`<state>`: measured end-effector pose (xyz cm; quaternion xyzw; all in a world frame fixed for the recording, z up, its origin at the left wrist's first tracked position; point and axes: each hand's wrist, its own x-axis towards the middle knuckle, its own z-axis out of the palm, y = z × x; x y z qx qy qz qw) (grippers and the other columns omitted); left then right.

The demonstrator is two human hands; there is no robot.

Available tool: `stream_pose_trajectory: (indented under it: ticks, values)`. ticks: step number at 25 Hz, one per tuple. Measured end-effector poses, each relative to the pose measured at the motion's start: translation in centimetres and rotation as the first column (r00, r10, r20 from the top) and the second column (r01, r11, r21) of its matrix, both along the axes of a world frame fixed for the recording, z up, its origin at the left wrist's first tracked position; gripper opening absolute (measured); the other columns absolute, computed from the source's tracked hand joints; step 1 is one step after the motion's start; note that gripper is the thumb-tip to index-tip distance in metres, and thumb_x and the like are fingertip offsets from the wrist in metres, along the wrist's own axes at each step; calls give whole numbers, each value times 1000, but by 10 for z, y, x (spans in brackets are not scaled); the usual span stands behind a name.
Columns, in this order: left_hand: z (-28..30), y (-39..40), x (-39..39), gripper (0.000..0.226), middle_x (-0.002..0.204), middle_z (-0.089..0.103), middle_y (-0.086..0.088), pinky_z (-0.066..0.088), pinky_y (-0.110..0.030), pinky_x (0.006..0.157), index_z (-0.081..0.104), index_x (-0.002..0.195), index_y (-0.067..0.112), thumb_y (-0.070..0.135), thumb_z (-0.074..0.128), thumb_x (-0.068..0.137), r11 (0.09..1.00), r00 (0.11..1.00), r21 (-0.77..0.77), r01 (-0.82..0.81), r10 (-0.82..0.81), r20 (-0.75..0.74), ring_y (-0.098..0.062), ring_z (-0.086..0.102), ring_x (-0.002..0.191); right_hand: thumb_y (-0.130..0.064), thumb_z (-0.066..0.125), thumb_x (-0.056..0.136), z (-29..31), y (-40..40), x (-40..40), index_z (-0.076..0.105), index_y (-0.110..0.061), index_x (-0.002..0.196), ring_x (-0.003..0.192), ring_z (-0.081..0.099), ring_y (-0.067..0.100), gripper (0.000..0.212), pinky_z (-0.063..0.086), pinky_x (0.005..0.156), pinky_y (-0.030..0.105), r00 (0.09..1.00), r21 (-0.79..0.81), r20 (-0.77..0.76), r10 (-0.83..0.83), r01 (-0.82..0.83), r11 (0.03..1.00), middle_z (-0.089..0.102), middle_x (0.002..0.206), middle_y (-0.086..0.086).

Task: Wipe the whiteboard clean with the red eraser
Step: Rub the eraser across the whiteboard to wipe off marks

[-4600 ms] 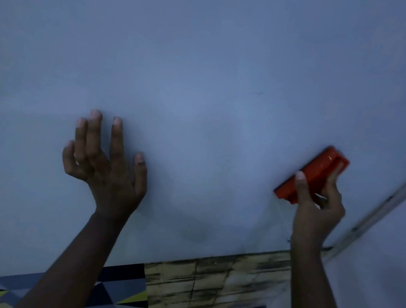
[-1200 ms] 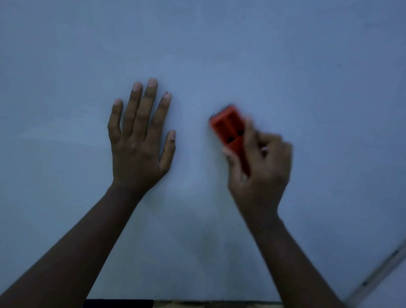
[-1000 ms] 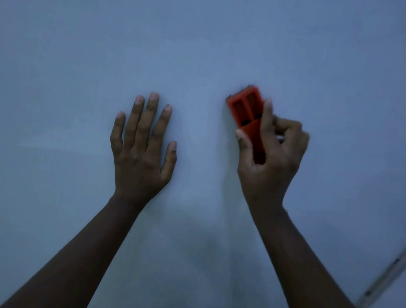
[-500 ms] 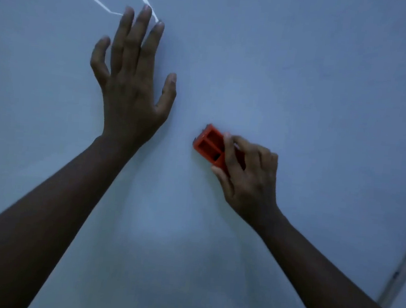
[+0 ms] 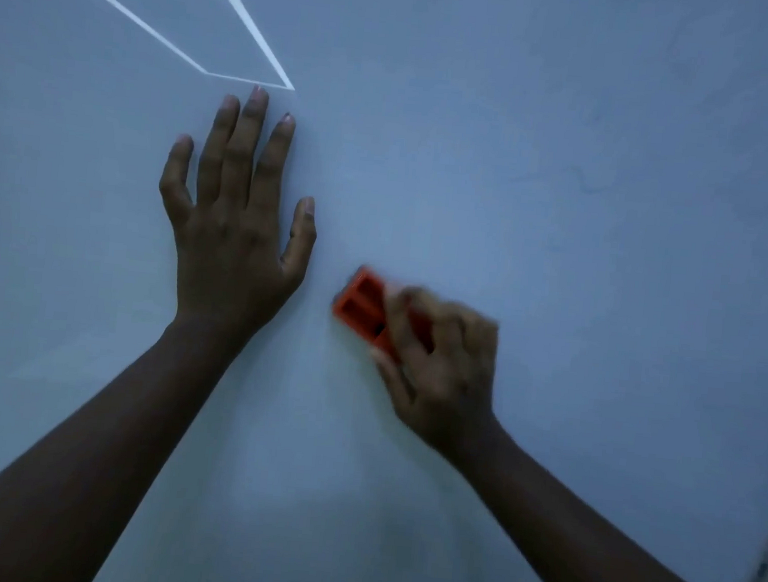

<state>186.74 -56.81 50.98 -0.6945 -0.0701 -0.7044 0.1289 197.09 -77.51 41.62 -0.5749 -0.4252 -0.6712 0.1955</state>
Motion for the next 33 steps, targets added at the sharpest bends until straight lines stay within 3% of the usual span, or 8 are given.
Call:
stream_pose_trajectory:
  ticks: [3, 7, 15, 20, 24, 27, 30, 33]
  values:
    - [-1, 1, 0, 61, 174, 25, -13, 16, -56, 128, 32, 165, 11, 37, 42, 111, 1000, 1000, 11, -4, 4, 5, -29, 20, 163, -45, 66, 102, -18, 17, -8, 59, -9, 146, 96, 60, 28, 57, 47, 74, 40, 989, -206, 141, 52, -22, 978, 67, 130, 13]
    - [1, 2, -1, 62, 174, 25, -14, 16, -56, 128, 32, 165, 10, 37, 43, 110, 1000, 1000, 24, 3, -3, 3, -28, 20, 163, -45, 67, 101, 12, 17, -6, 62, -9, 143, 90, 64, 26, 55, 47, 70, 39, 969, -215, 239, 66, -14, 977, 71, 124, 12]
    - [-1, 2, 1, 61, 173, 26, -14, 18, -57, 127, 34, 164, 9, 36, 42, 110, 999, 1000, 40, -9, 9, 8, -30, 24, 162, -36, 62, 106, 100, -52, 48, 54, -5, 149, 101, 57, 39, 54, 46, 86, 48, 997, 242, 30, -74, 65, 968, 64, 126, 24]
    - [-2, -2, 2, 63, 174, 25, -13, 20, -59, 128, 33, 165, 8, 33, 44, 108, 999, 999, 32, -36, 35, 23, -29, 23, 162, -34, 57, 108, 102, -97, 80, 47, -7, 154, 104, 47, 35, 54, 44, 91, 48, 976, 594, -215, 15, 119, 795, 57, 125, 25]
    - [0, -3, 2, 65, 174, 24, -13, 20, -60, 128, 33, 165, 8, 32, 45, 106, 999, 999, 33, -34, 34, 9, -29, 23, 162, -39, 53, 108, 111, -74, 65, 47, -10, 154, 108, 49, 38, 55, 44, 93, 49, 953, 690, -286, 95, 137, 710, 56, 126, 22]
    - [-1, -3, 3, 65, 175, 23, -12, 20, -60, 128, 32, 165, 8, 31, 47, 106, 998, 999, 37, -40, 40, 11, -28, 22, 162, -39, 55, 106, 116, -31, 36, 50, -10, 153, 103, 54, 40, 56, 43, 89, 49, 975, 575, -219, 50, 87, 814, 59, 124, 22]
    - [-2, -3, 3, 62, 175, 24, -11, 22, -59, 127, 34, 165, 9, 31, 45, 108, 999, 1000, 35, -19, 19, 3, -28, 23, 162, -42, 57, 103, 95, 14, 0, 55, -10, 149, 99, 55, 35, 57, 43, 82, 44, 995, 299, -95, 44, -13, 954, 61, 120, 17]
    - [-2, 3, -2, 56, 174, 27, -9, 24, -57, 128, 36, 164, 12, 25, 45, 110, 999, 1000, 49, 15, -15, -1, -26, 24, 162, -45, 62, 100, 34, 29, -13, 54, -16, 149, 98, 58, 29, 58, 46, 81, 42, 996, 10, -3, 86, -85, 996, 64, 118, 10]
